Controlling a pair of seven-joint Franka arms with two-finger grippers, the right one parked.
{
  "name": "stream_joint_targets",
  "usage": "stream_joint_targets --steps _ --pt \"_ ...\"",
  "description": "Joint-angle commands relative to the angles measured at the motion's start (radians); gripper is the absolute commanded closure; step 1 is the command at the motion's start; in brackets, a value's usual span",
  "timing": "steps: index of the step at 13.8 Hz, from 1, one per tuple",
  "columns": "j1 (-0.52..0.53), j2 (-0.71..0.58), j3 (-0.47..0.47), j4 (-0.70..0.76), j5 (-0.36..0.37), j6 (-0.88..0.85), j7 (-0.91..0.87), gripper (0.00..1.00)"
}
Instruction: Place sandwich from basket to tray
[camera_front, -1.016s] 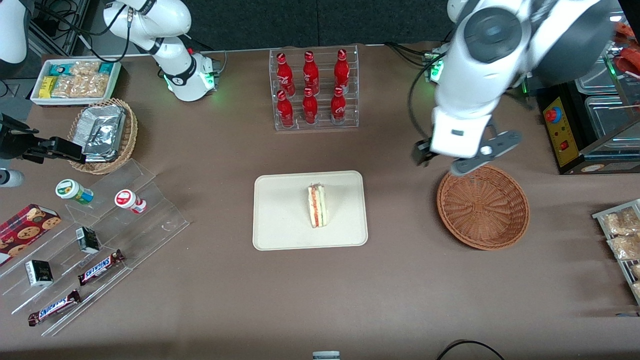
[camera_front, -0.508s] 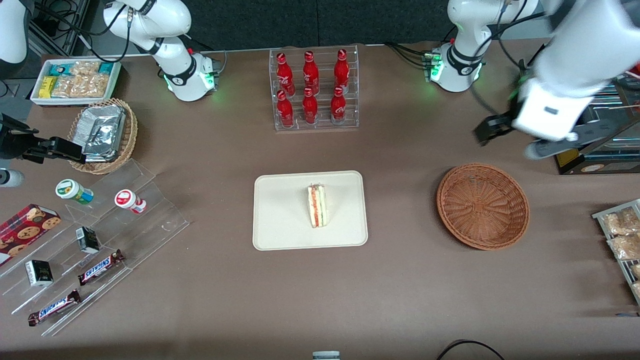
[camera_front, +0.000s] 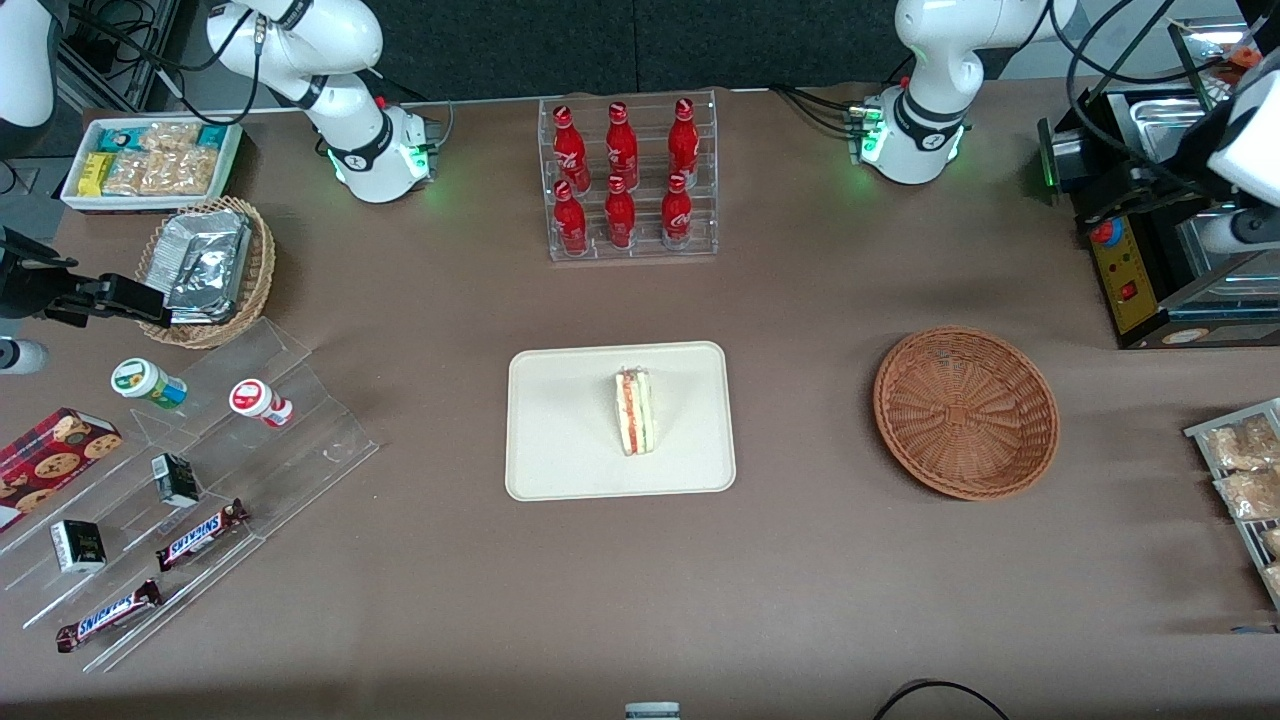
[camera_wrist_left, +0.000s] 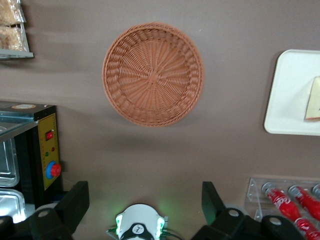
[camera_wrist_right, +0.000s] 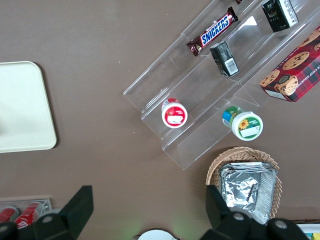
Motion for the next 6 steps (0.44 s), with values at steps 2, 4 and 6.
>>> stream_joint_targets --steps 2,4,6 --pt "-0.014 -0.041 0.029 -0.049 0.003 0.007 0.075 0.01" --pt "-0.027 -0.029 0.027 -0.035 0.040 0.002 0.078 0.01" --pt "-0.054 -0.017 0.027 -0.031 0.044 0.004 0.061 0.01"
